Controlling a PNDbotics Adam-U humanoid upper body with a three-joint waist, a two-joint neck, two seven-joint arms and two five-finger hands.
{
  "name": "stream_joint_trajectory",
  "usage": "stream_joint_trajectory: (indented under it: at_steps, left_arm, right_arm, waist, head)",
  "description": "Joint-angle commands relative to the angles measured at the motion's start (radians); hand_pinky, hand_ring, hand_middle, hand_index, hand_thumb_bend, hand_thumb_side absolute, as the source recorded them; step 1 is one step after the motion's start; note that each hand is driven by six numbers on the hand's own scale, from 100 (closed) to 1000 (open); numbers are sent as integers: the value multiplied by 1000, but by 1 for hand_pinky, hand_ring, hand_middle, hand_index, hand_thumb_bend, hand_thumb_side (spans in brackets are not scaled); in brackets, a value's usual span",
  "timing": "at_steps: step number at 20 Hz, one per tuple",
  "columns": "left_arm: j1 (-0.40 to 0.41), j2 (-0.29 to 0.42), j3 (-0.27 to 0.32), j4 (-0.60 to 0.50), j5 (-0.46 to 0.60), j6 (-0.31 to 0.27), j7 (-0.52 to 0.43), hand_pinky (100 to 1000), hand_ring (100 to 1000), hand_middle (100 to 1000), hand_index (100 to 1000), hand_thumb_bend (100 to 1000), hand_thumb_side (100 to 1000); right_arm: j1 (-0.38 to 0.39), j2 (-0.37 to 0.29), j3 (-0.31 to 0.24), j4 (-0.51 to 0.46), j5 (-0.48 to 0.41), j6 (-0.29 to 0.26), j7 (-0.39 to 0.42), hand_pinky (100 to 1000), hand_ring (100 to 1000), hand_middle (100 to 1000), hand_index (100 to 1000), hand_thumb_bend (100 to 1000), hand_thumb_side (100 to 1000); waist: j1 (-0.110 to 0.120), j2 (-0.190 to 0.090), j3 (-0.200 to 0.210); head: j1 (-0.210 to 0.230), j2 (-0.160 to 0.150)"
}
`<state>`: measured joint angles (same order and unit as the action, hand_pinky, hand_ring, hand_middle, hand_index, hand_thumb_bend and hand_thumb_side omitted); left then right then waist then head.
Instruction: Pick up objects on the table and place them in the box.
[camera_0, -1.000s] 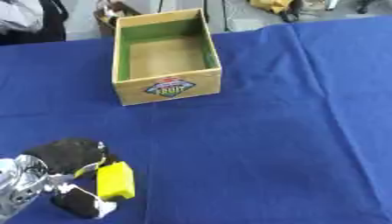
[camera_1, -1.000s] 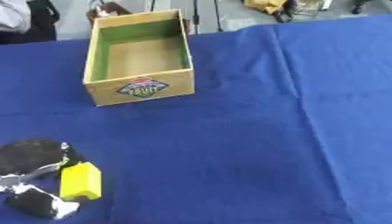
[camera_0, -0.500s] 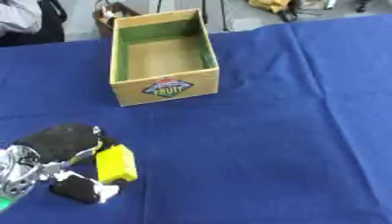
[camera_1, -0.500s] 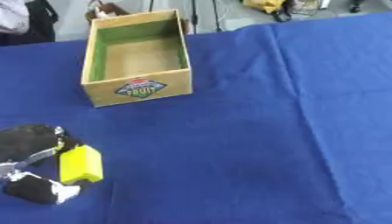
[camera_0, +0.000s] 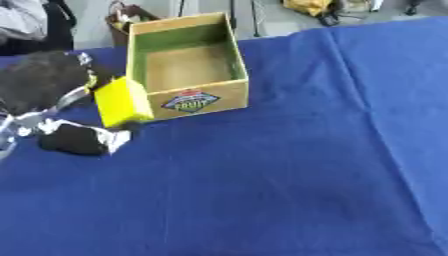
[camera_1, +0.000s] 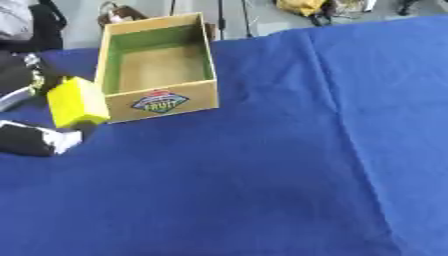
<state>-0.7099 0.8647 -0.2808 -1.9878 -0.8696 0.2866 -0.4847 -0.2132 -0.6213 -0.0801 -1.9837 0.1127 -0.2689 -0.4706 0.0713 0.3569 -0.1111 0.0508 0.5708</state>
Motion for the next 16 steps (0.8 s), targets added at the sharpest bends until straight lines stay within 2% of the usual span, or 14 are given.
stream_joint_trajectory:
  at_steps: [1,3,6,11,16]
  left_arm:
    - [-57,-11,36,-12,-40,33,-10,100,232,285,448,100,716]
    - [-106,-36,40,1,-66,53,-16,100,236,284,447,100,715]
    - [-189,-86,39,90,-111,57,13,100,231,278,446,100,712]
    - [-312,-184,21,355,-177,-1,114,100,234,282,447,100,715]
    - [-405,-285,26,646,-320,-63,228,100,244,293,446,100,719]
  right_arm:
    - [-11,-35,-3,-16,-13,-4,8,747,714,689,792,100,649]
    - [-13,-37,0,-16,-16,-6,12,748,714,689,792,100,649]
    - [-17,-42,5,-16,-19,-12,19,748,714,689,792,100,650]
    - [-22,-45,14,-16,-22,-19,29,749,714,689,793,100,652]
    - [-32,-45,21,-16,-26,-26,39,749,715,689,793,100,653]
  waist:
    - [-1,-25,-6]
    - [2,-26,-14]
    - [6,-27,-28]
    - [8,-26,-48]
    - [6,-20,-66]
  head:
    - [12,3]
    - [20,1]
    - [32,1]
    - [43,-4]
    - [51,-12]
